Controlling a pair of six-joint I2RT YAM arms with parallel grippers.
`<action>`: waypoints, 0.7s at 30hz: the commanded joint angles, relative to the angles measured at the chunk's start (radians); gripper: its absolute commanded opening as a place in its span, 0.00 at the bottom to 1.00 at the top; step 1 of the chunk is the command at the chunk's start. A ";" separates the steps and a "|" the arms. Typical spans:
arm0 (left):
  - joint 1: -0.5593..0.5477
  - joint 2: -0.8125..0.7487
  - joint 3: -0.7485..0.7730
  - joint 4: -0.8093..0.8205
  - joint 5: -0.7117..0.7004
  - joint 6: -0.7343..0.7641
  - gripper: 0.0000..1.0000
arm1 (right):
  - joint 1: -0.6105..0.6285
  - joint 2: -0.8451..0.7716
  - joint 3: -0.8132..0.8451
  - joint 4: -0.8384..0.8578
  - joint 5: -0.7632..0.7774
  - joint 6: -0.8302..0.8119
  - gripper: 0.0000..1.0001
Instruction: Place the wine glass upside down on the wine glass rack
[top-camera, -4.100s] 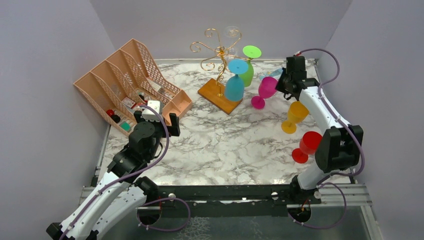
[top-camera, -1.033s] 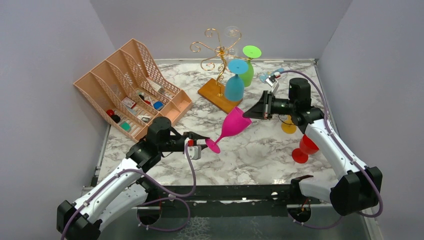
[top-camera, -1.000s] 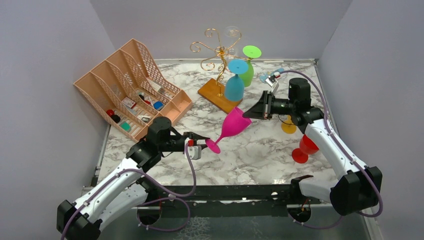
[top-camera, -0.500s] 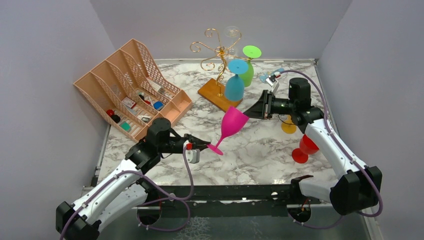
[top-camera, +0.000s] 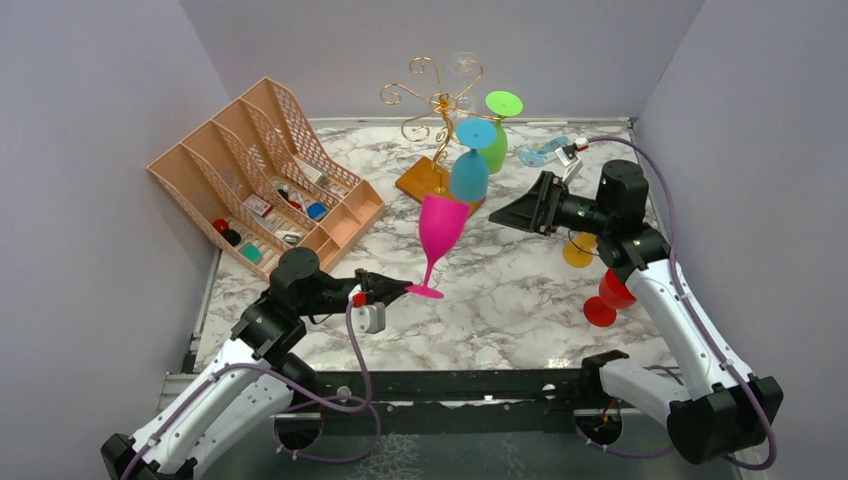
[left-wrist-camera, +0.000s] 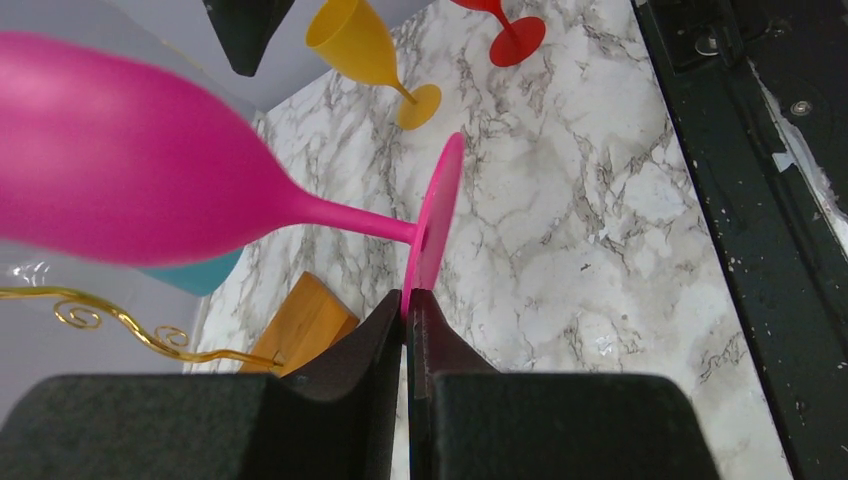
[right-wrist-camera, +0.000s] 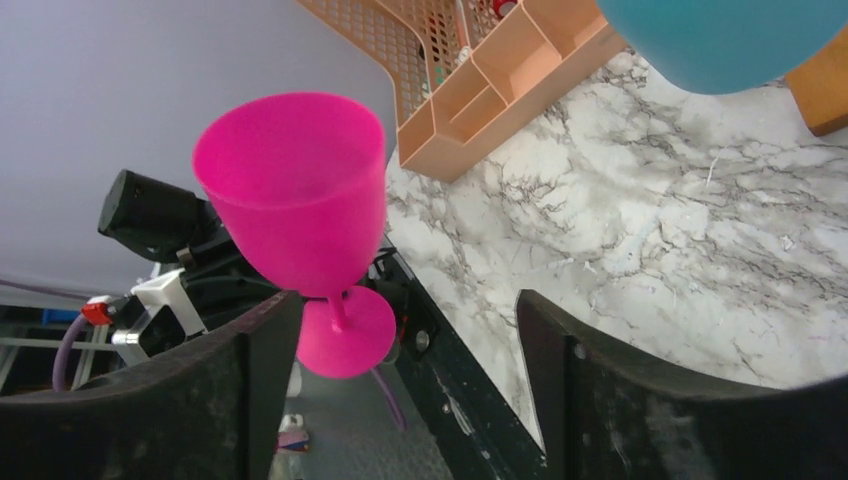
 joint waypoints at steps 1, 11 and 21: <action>0.002 -0.068 -0.033 0.031 -0.056 -0.056 0.00 | 0.003 -0.035 0.000 0.051 0.048 0.009 0.87; 0.002 -0.179 -0.049 0.121 -0.310 -0.266 0.00 | 0.003 -0.111 0.042 -0.025 0.154 -0.116 1.00; 0.002 0.038 0.260 -0.085 -0.734 -0.735 0.00 | 0.003 -0.172 0.068 -0.116 0.281 -0.217 1.00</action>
